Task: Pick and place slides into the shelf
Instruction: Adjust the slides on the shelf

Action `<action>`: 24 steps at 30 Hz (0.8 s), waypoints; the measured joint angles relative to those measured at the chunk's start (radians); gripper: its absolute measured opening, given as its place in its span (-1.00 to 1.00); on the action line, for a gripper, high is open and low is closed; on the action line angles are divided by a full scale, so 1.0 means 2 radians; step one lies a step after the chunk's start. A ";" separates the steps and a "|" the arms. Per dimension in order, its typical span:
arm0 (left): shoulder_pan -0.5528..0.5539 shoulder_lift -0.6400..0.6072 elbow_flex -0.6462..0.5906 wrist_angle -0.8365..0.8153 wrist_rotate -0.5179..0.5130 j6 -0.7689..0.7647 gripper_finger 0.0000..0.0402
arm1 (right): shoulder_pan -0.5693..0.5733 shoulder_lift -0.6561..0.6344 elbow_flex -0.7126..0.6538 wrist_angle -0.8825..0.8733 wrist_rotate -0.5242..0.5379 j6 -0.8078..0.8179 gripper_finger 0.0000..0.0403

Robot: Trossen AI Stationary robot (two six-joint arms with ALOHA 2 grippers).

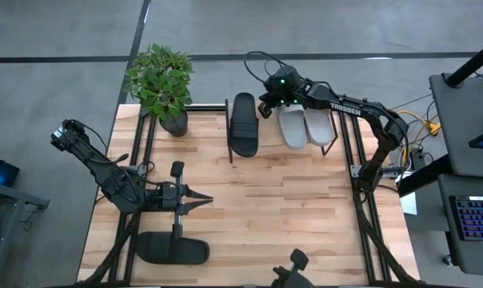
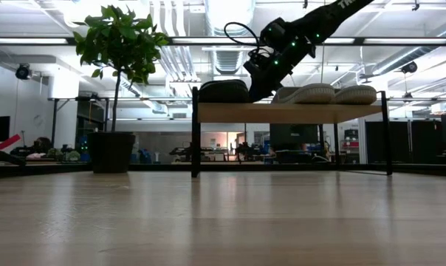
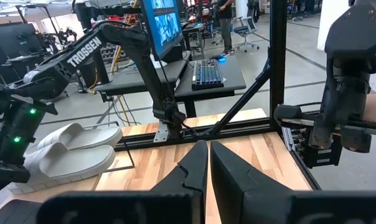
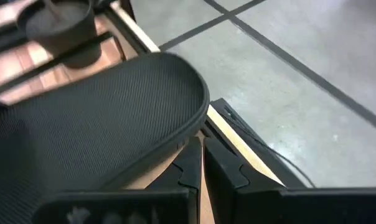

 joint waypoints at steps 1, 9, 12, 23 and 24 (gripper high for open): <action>0.000 0.000 -0.001 0.000 0.000 0.000 -0.98 | 0.000 0.000 0.000 0.003 0.001 0.010 -0.96; 0.000 0.000 -0.001 0.002 0.001 -0.004 -0.98 | 0.000 0.000 0.003 0.042 0.028 0.089 -0.96; 0.000 0.000 -0.001 0.013 0.001 -0.004 -0.98 | 0.002 0.000 0.009 0.040 0.030 0.106 -0.96; 0.000 0.000 -0.001 0.027 0.000 -0.004 -0.98 | 0.010 0.003 0.014 -0.012 0.065 0.084 -0.96; 0.000 0.000 0.000 0.028 0.000 -0.004 -0.98 | 0.010 0.003 0.014 -0.017 0.073 0.082 -0.96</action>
